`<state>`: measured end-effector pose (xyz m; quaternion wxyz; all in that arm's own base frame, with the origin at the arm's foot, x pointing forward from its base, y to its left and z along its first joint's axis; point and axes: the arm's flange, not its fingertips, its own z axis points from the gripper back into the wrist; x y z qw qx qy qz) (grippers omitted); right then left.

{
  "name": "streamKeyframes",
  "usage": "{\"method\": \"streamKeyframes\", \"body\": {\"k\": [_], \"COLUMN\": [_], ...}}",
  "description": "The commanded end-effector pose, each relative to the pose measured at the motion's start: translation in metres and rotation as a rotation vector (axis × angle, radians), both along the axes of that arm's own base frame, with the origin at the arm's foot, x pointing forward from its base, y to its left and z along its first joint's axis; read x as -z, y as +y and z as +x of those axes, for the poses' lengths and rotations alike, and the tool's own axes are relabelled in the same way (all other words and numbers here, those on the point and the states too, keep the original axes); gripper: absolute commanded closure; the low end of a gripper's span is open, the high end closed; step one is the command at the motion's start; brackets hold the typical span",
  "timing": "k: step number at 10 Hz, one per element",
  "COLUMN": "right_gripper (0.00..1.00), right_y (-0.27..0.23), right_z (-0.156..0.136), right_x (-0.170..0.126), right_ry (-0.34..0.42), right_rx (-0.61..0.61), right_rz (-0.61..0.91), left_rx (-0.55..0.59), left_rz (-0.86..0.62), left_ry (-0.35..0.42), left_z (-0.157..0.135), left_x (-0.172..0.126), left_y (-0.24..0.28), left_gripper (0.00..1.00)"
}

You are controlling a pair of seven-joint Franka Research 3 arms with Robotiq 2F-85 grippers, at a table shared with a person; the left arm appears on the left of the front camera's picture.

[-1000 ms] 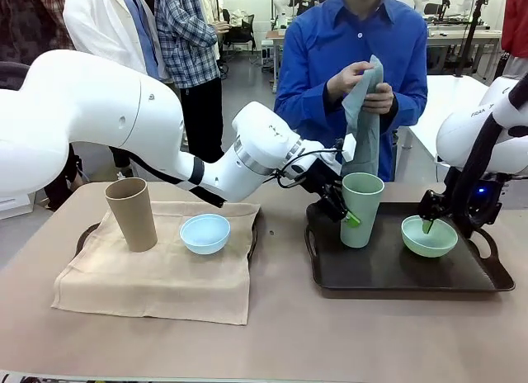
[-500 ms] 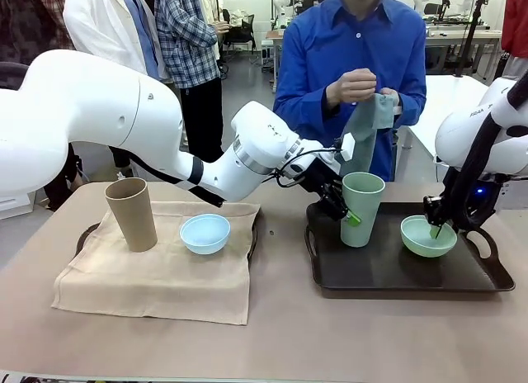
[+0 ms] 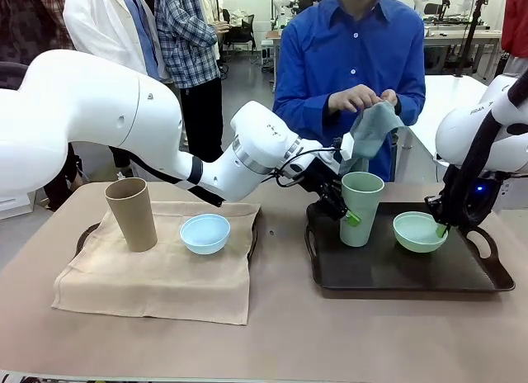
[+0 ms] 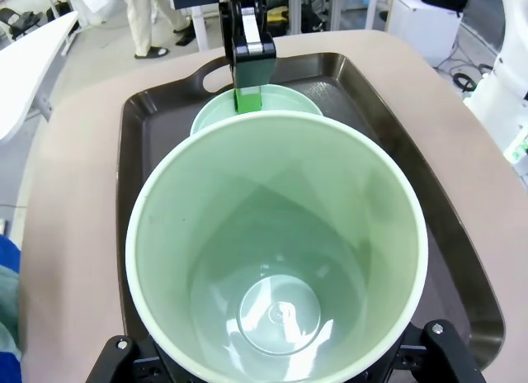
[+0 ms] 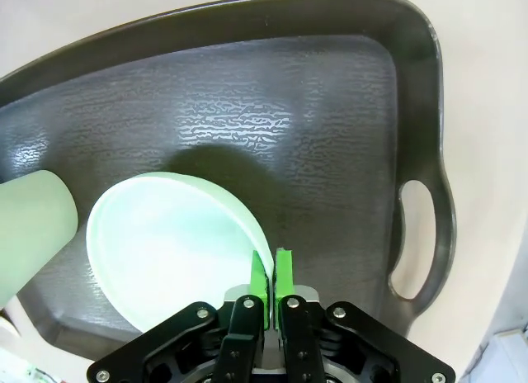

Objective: Set up a tray with a mat and arrange the tableware.
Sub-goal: Pick up the Picnic Bowl and Reusable plastic cup from the Handle tray in front of the human's position and hold them in the air.

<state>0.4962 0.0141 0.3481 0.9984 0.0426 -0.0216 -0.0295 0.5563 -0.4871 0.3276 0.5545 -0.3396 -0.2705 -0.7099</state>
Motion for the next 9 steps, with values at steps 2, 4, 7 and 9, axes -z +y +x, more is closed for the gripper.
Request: {"method": "streamKeyframes", "body": {"k": [2, 4, 7, 9], "right_gripper": [1.00, 1.00, 1.00, 1.00], "right_y": [0.001, 0.002, -0.005, -0.016], "right_z": [0.004, 0.003, -0.032, -0.069], "right_x": [0.005, -0.002, -0.061, -0.116], "right_ry": [0.001, 0.006, -0.059, -0.137], "right_rx": [-0.013, -0.010, -0.067, -0.082], "right_rz": [0.011, 0.021, 0.096, 0.111], "left_rx": [-0.034, -0.035, -0.065, -0.058], "left_rz": [0.011, 0.006, -0.051, -0.081], "left_ry": [0.000, 0.051, 0.062, 0.028], "left_z": [-0.001, -0.003, -0.026, -0.051], "left_x": [-0.007, -0.013, -0.077, -0.126], "left_y": [0.010, 0.019, 0.037, 0.047], "left_gripper": [1.00, 1.00, 1.00, 1.00]}}
